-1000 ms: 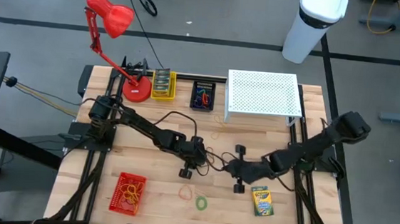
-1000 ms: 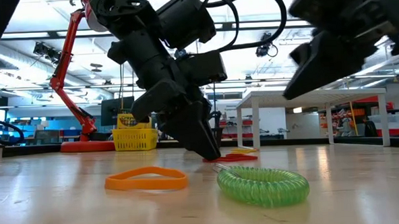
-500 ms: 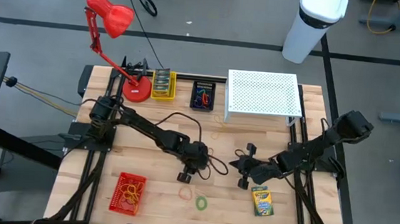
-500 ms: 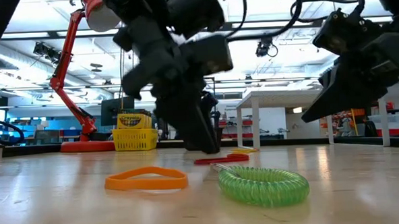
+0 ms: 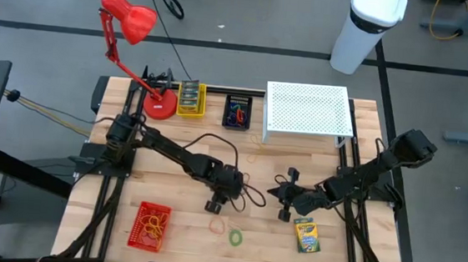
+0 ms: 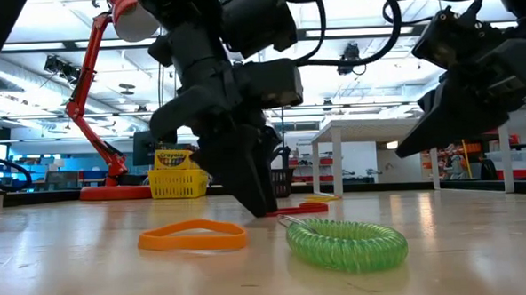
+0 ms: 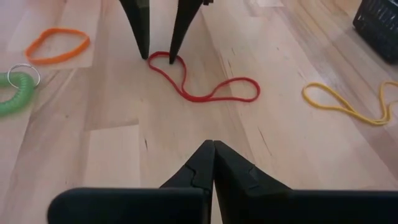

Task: Pick & Place Office Desk Supplies
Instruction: Put the red rubber band into the red bin

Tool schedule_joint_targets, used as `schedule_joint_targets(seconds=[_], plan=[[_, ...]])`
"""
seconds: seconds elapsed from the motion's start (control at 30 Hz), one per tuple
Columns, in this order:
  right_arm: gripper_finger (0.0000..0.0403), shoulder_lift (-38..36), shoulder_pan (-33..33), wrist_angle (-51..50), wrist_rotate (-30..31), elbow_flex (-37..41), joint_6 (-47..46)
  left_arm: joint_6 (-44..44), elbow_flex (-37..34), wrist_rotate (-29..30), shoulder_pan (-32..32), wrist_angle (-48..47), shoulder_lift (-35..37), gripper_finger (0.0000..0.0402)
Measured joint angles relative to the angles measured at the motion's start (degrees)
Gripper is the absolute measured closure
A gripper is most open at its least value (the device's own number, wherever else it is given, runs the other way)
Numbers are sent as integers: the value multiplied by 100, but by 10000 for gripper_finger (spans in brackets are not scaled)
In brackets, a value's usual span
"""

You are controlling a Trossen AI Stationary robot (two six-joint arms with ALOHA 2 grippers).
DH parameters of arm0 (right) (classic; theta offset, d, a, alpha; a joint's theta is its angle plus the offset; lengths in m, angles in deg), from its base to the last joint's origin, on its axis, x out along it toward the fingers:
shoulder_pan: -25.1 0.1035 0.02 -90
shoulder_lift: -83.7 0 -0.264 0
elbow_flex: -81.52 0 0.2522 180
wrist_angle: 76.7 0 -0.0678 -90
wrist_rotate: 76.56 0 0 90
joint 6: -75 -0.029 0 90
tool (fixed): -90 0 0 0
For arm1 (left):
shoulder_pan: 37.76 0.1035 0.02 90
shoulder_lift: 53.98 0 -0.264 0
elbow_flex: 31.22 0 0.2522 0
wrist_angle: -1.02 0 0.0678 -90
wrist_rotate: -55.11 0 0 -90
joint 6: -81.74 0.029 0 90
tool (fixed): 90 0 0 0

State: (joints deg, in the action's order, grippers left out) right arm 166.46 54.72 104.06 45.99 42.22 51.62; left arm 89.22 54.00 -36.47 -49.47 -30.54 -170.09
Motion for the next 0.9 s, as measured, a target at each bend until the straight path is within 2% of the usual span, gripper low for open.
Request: schedule_joint_targets(seconds=[0.13, 0.27, 0.33, 0.53, 0.73, 0.9], plan=[[386, 0, 0, 166, -2, 2, 141, 89, 0, 282, -108, -14, -2, 303], [386, 0, 0, 268, -8, 2, 276, 104, 0, 170, -109, -43, -7, 373], [386, 0, 0, 253, -9, 2, 289, 93, -2, 129, -109, -81, -9, 392], [386, 0, 0, 255, -4, 2, 308, 309, -46, 122, -149, -464, 265, 397], [386, 0, 0, 253, -2, 2, 287, 47, -26, 199, -263, -1465, 1071, 398], [386, 0, 0, 255, 1, 2, 302, -492, -20, 550, -564, -2160, 1911, 398]])
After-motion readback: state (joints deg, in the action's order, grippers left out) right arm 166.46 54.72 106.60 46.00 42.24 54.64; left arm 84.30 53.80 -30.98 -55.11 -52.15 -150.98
